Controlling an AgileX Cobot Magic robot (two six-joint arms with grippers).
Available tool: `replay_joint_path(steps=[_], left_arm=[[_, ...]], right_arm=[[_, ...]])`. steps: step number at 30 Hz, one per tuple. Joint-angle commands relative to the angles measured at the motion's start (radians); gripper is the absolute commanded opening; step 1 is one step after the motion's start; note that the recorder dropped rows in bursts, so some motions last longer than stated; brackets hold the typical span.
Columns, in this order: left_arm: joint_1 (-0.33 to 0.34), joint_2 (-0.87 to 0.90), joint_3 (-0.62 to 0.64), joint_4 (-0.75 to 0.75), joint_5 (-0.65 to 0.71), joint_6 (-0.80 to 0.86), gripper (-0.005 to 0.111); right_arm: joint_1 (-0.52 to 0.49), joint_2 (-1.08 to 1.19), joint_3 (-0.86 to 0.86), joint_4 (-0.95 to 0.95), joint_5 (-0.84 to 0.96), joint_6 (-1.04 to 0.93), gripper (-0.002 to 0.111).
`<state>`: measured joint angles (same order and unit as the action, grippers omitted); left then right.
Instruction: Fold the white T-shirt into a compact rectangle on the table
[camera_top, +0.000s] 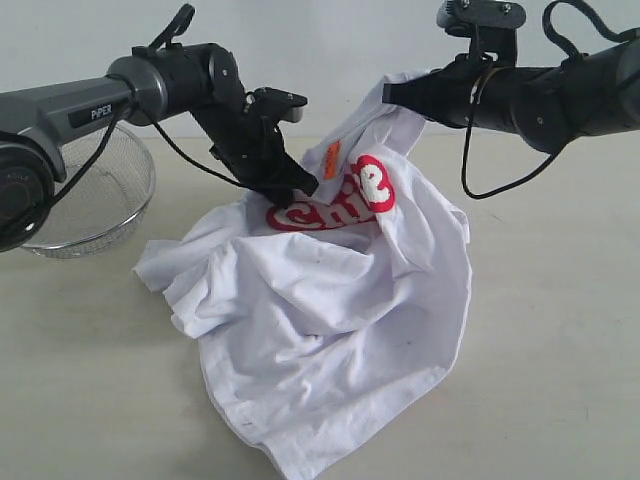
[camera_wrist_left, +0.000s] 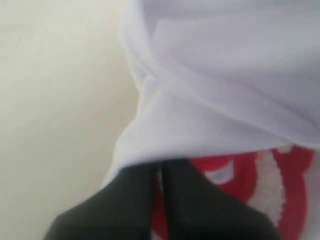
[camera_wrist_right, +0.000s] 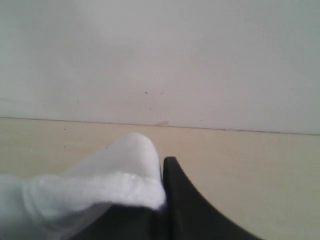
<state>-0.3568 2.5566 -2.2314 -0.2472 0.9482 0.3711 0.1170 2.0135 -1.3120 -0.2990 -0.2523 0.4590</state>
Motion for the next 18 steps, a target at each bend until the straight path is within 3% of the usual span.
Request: replay_joint_path(steps=[1,7,14,18], left_arm=[[0.03,0.0,-0.023,0.005,-0.043,-0.038,0.004],[0.083,0.0,-0.026,0.001,-0.06,-0.078,0.004],[0.107,-0.027,-0.1,0.001,-0.062,-0.11,0.004],[0.116,-0.027,-0.175,-0.004,-0.009,-0.13,0.004]], right_arm=[[-0.006,-0.011,-0.006,-0.005,0.018,-0.041,0.013],[-0.008,-0.011,-0.006,-0.003,0.018,-0.049,0.067],[-0.019,-0.011,-0.08,0.045,0.126,-0.049,0.07],[-0.048,-0.011,-0.11,0.046,0.192,-0.057,0.059]])
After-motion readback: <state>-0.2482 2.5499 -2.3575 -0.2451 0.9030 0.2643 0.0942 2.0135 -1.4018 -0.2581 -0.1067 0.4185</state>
